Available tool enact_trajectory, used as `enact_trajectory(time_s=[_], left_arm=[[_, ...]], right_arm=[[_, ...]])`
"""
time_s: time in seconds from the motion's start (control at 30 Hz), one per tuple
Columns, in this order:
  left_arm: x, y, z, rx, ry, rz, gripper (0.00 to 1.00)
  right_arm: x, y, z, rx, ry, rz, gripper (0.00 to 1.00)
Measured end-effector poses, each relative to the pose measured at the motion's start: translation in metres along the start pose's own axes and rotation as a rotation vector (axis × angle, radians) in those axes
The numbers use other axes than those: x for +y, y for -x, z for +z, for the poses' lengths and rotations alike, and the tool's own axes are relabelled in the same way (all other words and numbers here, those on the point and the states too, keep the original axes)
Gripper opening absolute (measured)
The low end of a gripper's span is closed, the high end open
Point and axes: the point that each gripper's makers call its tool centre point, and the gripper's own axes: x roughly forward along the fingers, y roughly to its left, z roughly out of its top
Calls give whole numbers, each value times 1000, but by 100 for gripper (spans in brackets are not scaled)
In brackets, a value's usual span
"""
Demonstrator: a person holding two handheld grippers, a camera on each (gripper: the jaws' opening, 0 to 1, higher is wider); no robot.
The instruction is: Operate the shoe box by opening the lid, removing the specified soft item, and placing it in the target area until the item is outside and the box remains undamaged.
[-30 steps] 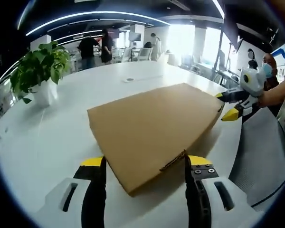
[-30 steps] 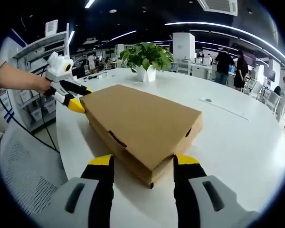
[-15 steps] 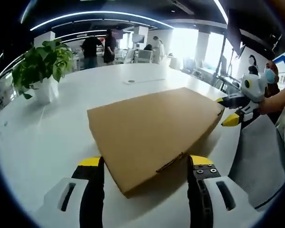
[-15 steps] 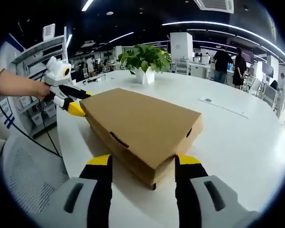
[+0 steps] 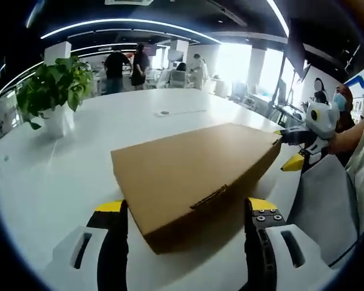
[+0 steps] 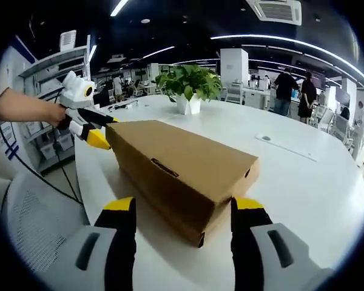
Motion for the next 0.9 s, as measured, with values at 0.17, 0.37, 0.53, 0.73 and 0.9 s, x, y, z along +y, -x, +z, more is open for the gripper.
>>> enact_trajectory(time_s=[0.17,0.37,0.53,0.73,0.9], left_arm=[[-1,4,8,-12,2,-4,81],[-3,8,15,-26,15,-20,82],[-3,12,24,-40,2,-19,81],[-2,15,36,-62,-9,-12,81],[1,17,46,-91,-1,-14,81]], right_arm=[[-1,4,8,-14,10,3,59],[-3,8,19,-35,-2,8,58],[-4,10,29,-53,10,11,60],[-7,12,43,-69,25,10,61],[-9,12,52,-74,40,14,62]])
